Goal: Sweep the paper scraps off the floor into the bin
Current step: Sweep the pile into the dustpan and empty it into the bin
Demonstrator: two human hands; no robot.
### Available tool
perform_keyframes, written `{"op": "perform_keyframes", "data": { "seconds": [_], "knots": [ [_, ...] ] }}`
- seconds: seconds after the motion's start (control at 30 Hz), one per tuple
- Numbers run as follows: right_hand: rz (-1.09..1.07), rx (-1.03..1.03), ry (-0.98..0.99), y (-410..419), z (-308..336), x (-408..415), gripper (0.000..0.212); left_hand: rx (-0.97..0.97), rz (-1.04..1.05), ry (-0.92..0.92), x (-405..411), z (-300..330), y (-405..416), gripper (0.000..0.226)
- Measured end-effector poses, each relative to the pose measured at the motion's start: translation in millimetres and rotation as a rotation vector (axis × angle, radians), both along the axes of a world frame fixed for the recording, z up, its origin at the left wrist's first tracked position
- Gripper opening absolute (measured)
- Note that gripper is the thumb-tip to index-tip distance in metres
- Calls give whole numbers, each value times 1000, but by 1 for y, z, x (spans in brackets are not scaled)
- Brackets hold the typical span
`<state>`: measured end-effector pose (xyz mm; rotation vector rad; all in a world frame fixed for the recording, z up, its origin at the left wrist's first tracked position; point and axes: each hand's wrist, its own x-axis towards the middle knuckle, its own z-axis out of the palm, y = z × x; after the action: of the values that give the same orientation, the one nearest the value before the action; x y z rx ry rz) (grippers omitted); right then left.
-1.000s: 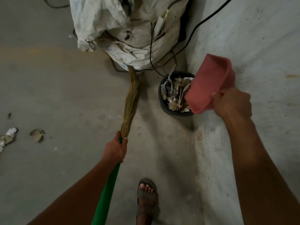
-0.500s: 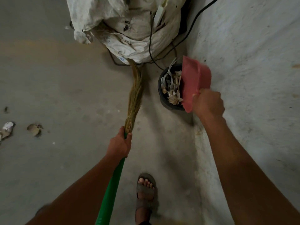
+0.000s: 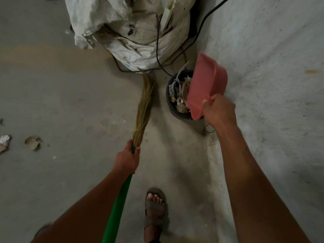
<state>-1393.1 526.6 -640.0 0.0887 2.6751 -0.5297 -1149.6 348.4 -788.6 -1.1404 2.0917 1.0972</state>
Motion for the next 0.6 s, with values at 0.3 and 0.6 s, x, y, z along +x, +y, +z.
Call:
{"op": "perform_keyframes", "data": {
  "seconds": [0.3, 0.6],
  "knots": [
    [-24, -118, -86, -5, -28, -4, 30, 18, -33, -3, -3, -3, 9, 65],
    [-14, 140, -43, 8, -22, 1, 39, 13, -23, -5, 5, -3, 0, 65]
  ]
}}
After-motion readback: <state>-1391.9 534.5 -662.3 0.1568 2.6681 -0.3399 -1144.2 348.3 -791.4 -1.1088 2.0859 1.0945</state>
